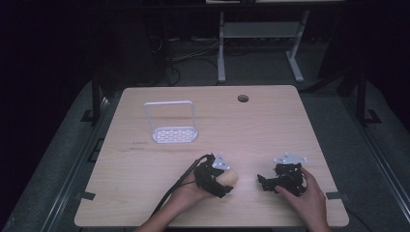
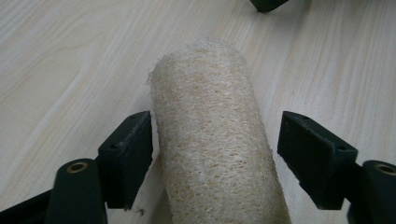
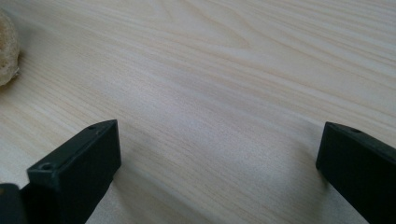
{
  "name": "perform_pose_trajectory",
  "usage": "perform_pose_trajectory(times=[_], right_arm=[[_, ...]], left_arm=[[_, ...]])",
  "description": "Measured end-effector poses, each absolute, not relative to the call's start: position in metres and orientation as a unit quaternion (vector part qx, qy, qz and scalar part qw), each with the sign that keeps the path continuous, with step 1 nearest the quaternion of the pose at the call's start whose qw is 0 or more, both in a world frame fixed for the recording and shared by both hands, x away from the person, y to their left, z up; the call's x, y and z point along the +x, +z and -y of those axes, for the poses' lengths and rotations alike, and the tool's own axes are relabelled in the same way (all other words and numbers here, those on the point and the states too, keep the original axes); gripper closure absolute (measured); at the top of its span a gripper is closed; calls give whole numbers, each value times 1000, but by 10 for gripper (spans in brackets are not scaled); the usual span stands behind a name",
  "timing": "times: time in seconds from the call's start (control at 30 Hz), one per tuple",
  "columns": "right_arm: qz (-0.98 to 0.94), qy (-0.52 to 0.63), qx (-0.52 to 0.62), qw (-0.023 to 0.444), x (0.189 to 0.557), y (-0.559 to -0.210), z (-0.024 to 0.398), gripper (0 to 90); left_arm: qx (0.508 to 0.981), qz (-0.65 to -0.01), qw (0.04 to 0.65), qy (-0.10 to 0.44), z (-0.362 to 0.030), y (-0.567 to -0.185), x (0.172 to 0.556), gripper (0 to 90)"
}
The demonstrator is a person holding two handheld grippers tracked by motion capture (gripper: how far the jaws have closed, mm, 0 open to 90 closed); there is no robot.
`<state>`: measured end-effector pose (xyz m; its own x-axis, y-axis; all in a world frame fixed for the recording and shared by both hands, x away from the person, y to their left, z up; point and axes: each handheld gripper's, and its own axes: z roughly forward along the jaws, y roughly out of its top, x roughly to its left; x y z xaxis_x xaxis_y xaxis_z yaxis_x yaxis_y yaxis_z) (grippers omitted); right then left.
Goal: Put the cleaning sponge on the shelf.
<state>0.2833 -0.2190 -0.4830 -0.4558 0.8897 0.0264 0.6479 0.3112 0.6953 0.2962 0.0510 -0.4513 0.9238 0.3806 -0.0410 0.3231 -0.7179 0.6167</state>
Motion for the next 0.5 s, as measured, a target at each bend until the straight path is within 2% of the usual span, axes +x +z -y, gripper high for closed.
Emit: perform_pose_trajectory(times=[0.5], right_arm=[[-788, 326, 488, 185, 283, -483, 219, 0]], left_arm=[[926, -190, 324, 36, -52, -453, 297, 395]])
